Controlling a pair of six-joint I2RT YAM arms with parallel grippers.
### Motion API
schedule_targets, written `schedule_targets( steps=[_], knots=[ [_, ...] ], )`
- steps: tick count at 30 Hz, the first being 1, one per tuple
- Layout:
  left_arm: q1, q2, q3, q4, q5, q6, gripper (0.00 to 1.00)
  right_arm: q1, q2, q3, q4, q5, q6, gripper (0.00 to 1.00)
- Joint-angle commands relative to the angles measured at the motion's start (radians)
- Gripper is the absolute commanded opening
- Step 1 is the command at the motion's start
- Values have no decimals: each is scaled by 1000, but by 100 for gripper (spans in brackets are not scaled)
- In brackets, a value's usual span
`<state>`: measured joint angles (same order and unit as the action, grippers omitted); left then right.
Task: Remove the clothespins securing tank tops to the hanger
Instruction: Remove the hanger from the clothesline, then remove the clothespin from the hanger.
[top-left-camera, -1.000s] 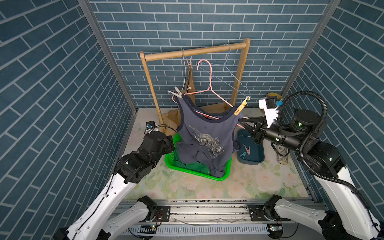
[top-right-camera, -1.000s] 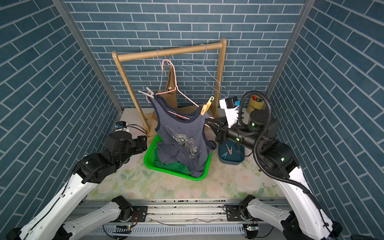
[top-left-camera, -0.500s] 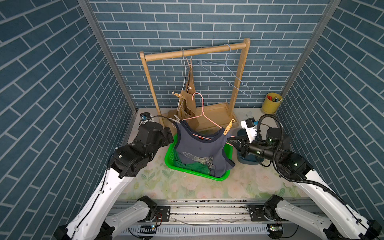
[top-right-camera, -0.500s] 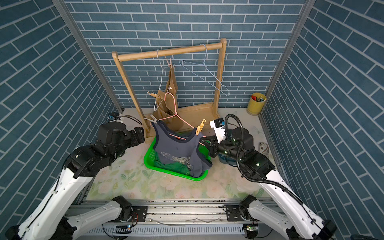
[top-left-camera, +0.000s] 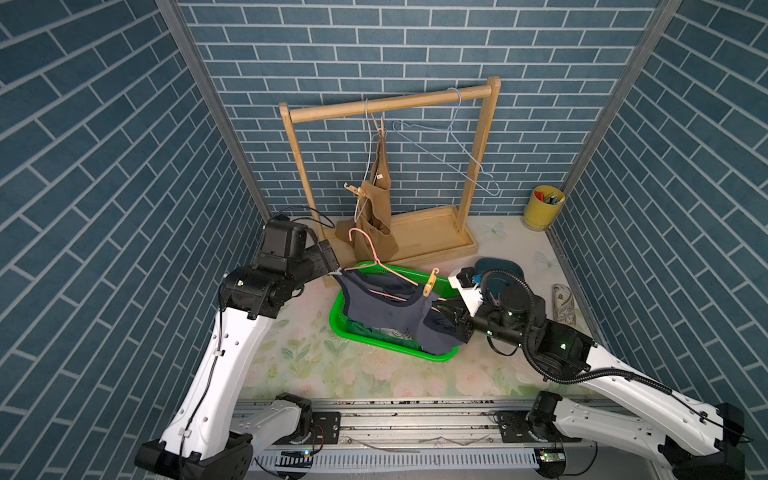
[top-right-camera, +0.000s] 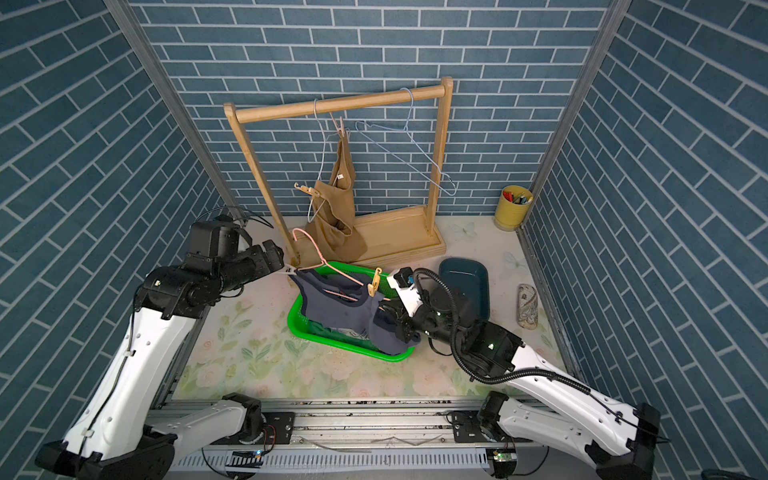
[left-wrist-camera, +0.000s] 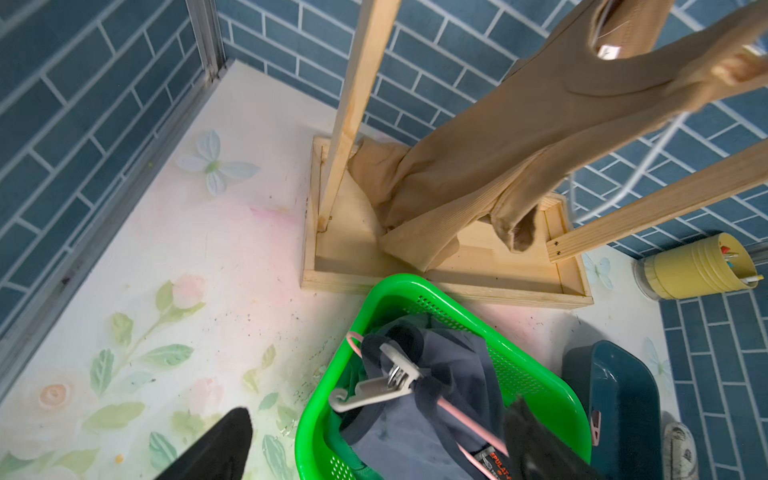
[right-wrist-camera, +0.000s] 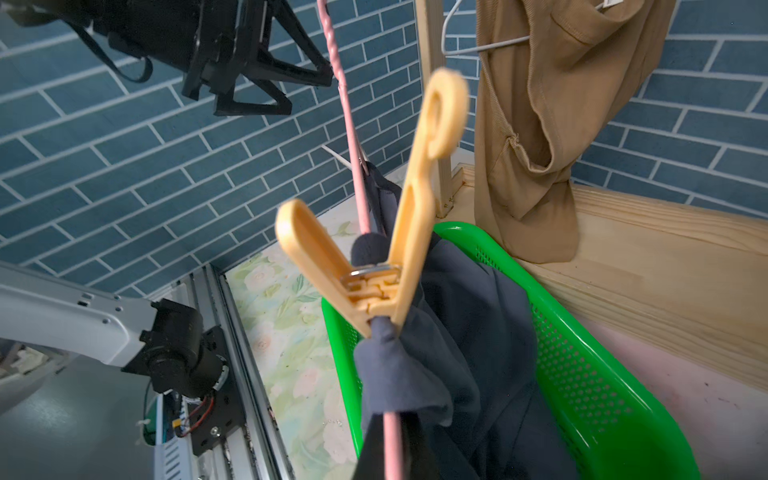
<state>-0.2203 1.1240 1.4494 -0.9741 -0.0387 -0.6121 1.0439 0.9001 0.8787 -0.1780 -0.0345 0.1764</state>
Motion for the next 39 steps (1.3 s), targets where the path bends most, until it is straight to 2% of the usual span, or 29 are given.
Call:
schedule_targets(
  steps=[1,6,14,25,32,36,39],
  knots=[
    [104,5,-54,63,244,-35,95,85,16,-7,109,199,-147,0],
    [211,21,-117,127,430,-71,91,197,41,-34,191,362,-233,0],
    [299,0,-191,151,527,-70,82,299,100,-56,290,543,-324,0],
    [372,-28,-276,206,622,-90,79,339,122,-50,328,594,-362,0],
    [386,-40,-358,375,691,-192,79,369,177,-21,333,614,-380,0],
    [388,-30,-366,382,683,-191,73,387,184,-23,361,631,-395,0],
    [391,-30,-384,398,685,-202,64,397,182,-29,378,641,-404,0]
  ],
)
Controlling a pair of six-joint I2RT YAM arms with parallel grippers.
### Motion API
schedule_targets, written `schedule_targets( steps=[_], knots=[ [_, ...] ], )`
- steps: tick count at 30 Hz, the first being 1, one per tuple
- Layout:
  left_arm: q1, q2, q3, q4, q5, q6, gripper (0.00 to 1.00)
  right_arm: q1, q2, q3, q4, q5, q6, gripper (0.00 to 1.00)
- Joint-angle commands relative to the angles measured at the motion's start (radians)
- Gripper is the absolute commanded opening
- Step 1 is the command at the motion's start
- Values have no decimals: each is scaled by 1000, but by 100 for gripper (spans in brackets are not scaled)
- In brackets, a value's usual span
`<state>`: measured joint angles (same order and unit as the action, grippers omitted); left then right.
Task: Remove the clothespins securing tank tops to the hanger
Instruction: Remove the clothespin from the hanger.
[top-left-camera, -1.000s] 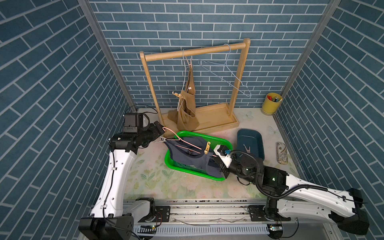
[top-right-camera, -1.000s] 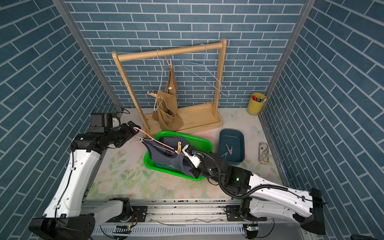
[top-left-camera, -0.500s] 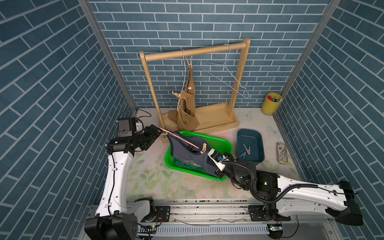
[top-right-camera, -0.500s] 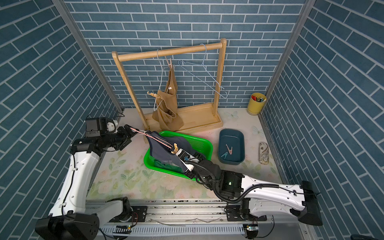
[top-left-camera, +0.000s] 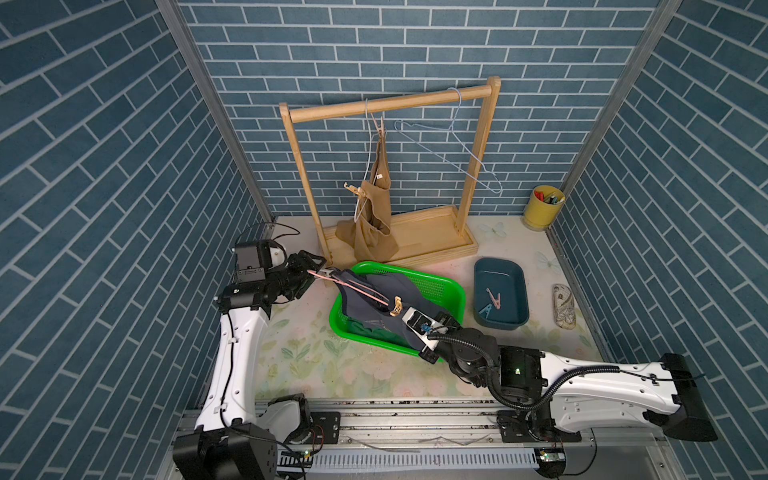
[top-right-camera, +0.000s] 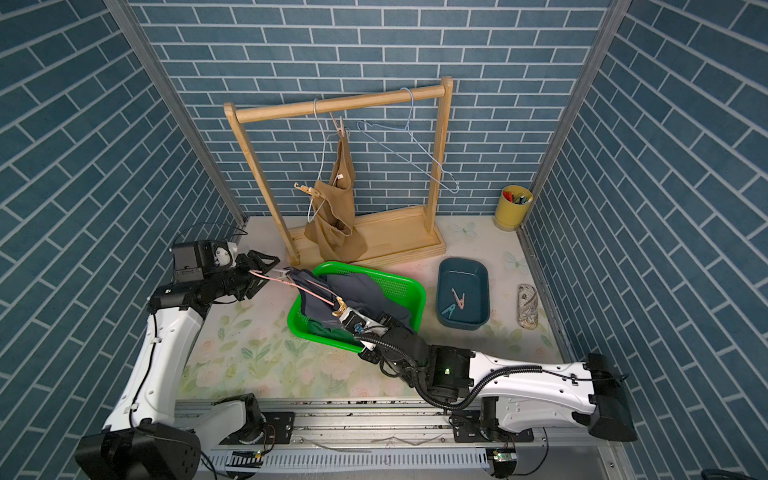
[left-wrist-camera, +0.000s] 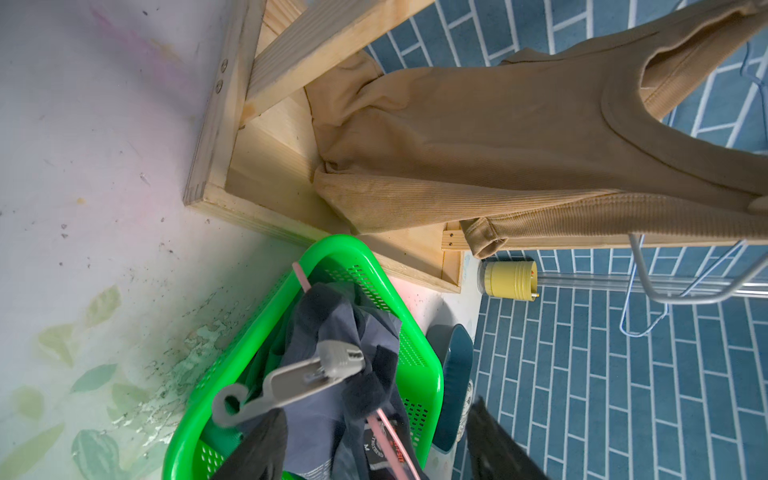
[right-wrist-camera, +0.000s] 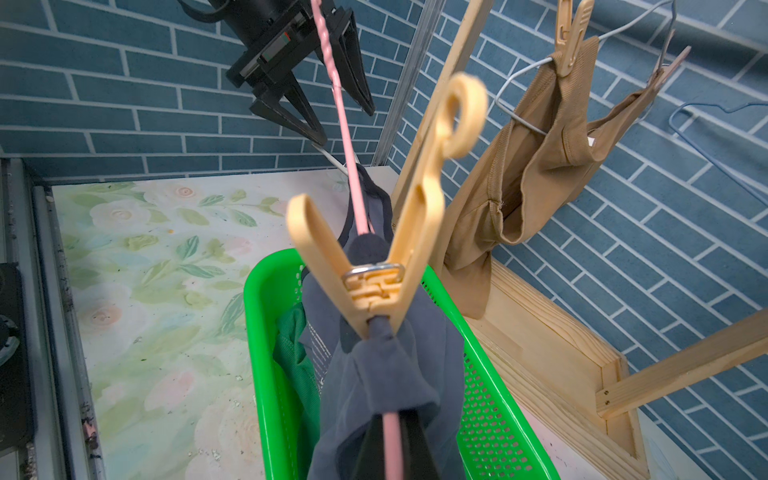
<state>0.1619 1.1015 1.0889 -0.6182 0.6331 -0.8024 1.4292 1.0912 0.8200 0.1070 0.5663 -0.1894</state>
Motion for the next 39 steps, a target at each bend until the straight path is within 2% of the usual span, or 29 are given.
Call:
schedule_targets(
  steps=[1,3,7,13,18,28,33,39],
  knots=[
    [12,-9,-31,49,11,-17,62,15,-9,30,96,43,-40,0],
    [13,-14,-38,56,10,-23,58,20,-8,26,103,50,-43,0],
    [12,-16,-35,54,22,-31,57,30,-6,22,110,78,-48,0],
    [14,-45,4,-2,27,-11,68,32,3,18,121,100,-55,0],
    [14,-71,41,-101,-8,50,72,34,12,16,130,106,-56,0],
    [14,-40,-29,39,48,-9,72,40,1,18,146,90,-58,0],
    [14,-16,-27,62,41,-13,72,42,-7,-6,164,92,-41,0],
    [18,-3,-38,78,19,-17,66,43,-44,-49,213,89,-34,0]
  ],
)
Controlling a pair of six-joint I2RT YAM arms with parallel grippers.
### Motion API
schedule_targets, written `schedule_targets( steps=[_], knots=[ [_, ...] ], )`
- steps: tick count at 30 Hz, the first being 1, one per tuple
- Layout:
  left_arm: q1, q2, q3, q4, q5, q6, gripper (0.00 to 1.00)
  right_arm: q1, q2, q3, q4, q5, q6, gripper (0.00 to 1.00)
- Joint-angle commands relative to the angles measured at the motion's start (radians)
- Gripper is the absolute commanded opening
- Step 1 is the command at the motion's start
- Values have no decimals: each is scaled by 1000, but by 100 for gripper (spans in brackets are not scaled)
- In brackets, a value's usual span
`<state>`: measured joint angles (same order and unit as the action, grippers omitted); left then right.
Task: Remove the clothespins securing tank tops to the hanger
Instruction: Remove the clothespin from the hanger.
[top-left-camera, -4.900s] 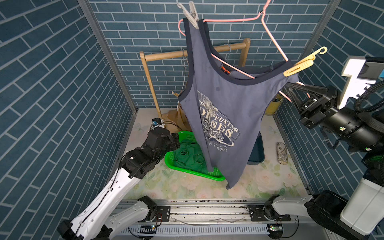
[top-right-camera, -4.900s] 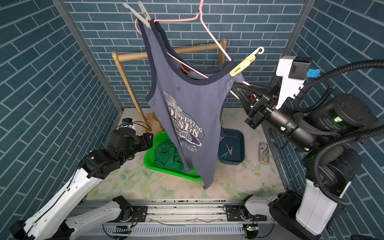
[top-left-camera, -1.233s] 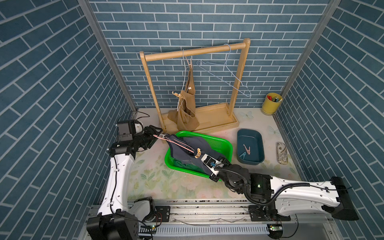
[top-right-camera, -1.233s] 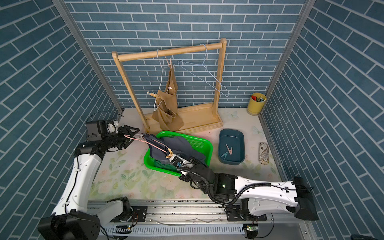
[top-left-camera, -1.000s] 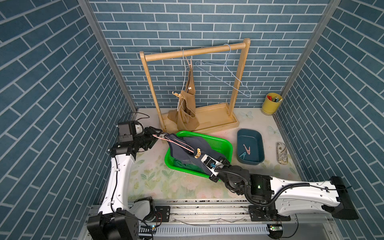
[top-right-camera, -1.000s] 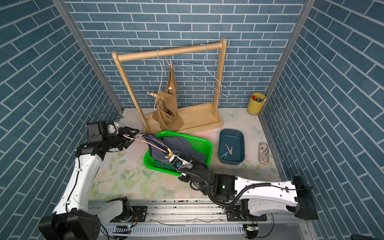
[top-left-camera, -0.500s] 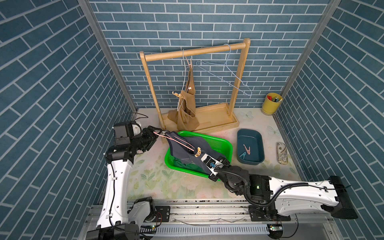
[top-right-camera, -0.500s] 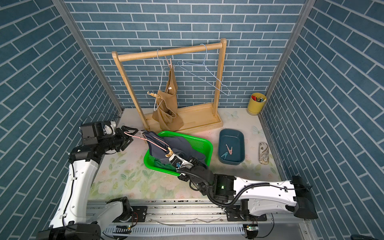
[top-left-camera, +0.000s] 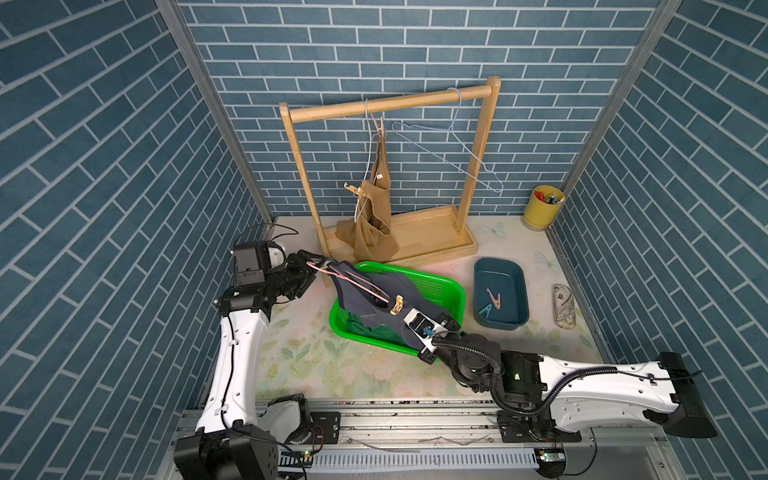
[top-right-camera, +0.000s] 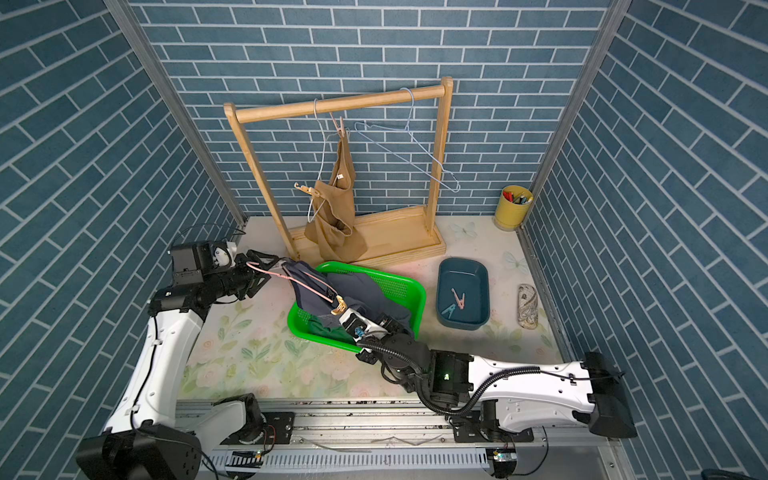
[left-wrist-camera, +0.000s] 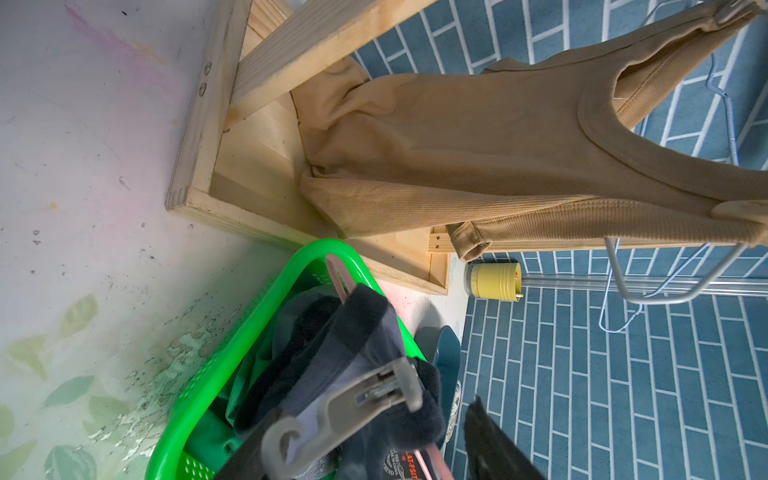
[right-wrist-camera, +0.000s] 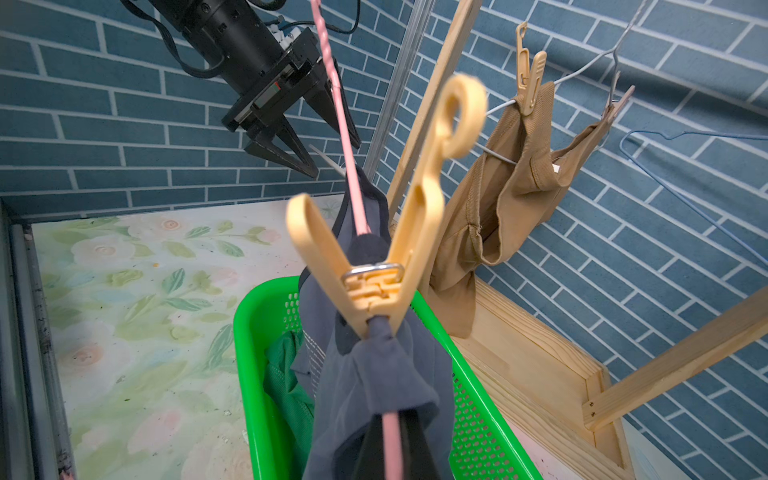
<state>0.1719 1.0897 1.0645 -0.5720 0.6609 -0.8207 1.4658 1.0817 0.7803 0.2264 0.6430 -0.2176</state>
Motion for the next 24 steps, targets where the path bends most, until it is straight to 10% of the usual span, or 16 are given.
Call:
schedule_targets(
  steps=[1,10,24],
  knots=[
    [8,10,-14,35,-12,-1,64,6,-36,-12,93,14,-5,0],
    [8,24,-16,55,-16,-15,48,8,-40,-56,146,16,11,0],
    [23,75,74,-73,-78,22,58,116,165,11,311,177,-245,0]
  ],
)
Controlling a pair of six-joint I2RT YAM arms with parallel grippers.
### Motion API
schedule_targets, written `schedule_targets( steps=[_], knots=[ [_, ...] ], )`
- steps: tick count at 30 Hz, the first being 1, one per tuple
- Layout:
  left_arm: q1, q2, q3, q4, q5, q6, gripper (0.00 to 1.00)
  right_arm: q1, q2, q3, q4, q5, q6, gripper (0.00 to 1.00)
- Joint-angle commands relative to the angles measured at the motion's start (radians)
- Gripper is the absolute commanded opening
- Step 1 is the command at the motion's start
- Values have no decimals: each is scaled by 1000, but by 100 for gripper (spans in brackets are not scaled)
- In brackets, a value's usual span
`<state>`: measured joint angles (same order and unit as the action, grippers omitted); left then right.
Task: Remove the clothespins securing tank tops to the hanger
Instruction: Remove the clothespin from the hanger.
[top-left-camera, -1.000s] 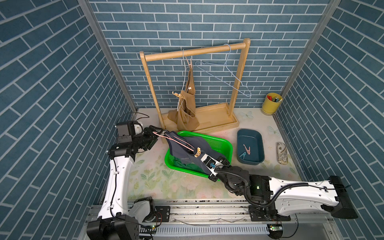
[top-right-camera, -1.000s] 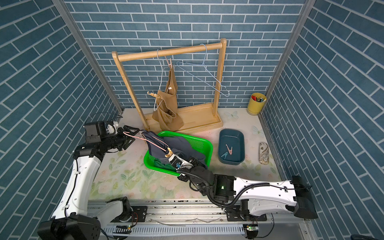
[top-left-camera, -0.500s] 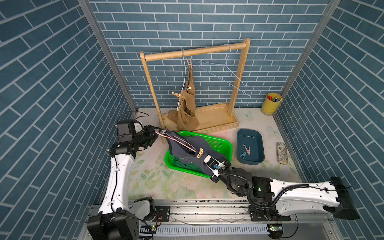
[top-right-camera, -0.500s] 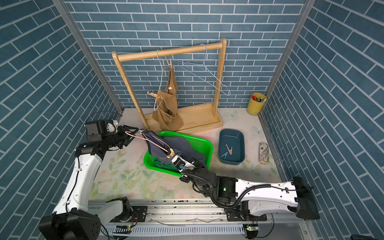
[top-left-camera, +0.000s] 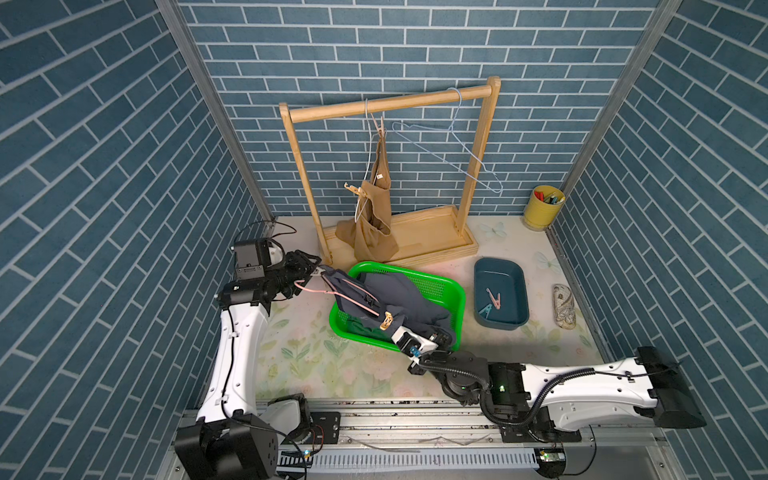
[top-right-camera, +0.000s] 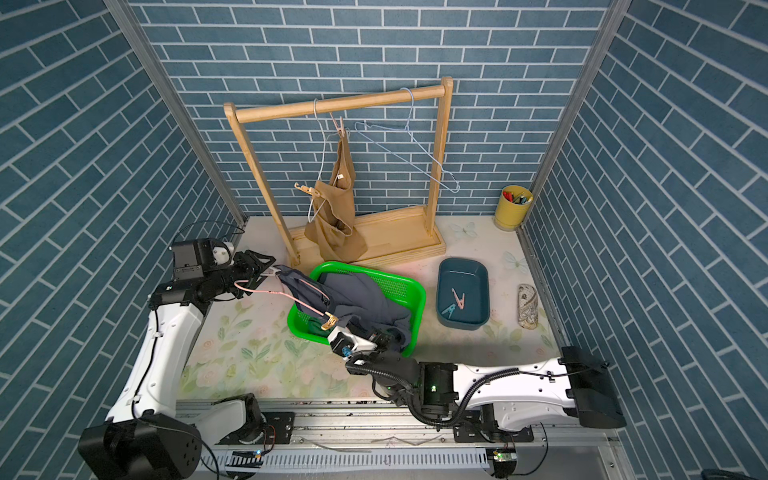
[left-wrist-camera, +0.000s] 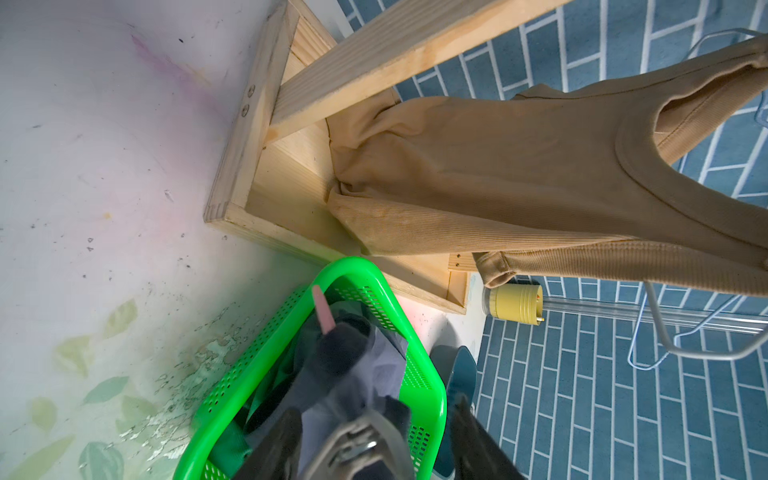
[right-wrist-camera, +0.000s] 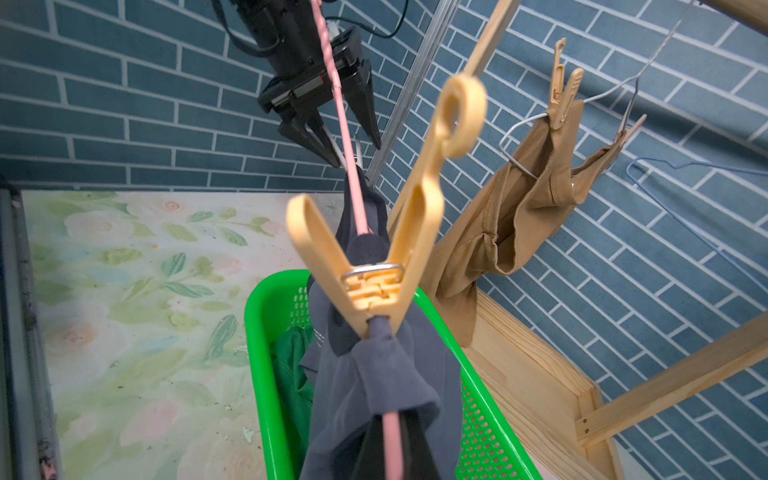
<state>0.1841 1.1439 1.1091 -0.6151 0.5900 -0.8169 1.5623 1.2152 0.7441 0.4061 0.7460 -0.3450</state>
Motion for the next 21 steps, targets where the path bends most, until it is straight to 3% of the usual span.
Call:
schedule_targets(
  steps=[1,10,21],
  knots=[
    [12,28,25,-13,6,5,56,26,57,50,162,91,-147,0],
    [17,46,-15,39,15,-27,49,68,165,47,365,160,-308,0],
    [40,52,-19,31,5,-2,45,84,164,37,414,183,-376,0]
  ],
)
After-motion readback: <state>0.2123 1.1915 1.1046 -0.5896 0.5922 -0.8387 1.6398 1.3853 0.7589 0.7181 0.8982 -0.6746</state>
